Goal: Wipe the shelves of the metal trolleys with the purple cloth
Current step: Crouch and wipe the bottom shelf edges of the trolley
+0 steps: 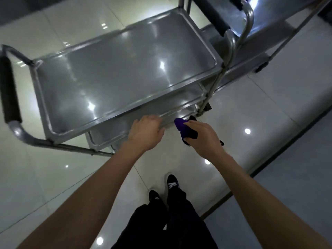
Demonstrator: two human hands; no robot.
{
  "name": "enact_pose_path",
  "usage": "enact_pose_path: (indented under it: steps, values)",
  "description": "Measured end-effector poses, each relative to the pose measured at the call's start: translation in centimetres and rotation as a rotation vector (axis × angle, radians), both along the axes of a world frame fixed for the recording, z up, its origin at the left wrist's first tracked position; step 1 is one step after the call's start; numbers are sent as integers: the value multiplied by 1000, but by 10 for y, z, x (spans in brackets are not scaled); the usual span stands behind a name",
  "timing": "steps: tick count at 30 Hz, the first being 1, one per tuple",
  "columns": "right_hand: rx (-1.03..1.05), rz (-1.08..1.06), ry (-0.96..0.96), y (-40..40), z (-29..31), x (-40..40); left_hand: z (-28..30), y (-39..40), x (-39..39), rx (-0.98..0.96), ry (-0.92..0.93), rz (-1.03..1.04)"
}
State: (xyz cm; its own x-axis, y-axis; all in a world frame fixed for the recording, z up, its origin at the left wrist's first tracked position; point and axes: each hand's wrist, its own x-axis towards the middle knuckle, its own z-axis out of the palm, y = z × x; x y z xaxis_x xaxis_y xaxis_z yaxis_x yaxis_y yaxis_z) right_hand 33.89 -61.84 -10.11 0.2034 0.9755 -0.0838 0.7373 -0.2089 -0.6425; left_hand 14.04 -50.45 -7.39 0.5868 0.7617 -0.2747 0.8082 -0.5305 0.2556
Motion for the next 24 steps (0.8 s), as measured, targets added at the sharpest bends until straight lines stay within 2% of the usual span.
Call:
enact_pose_path:
  steps: [11,15,24]
  values:
    - [98,377,63,93,83,-104,81,-12,-133,123,16,406]
    - [141,532,22,108,111,-168,105,-18,-197,183,-4,544]
    - [241,735,-9,123,166,-351,136,-45,-377,269,-26,795]
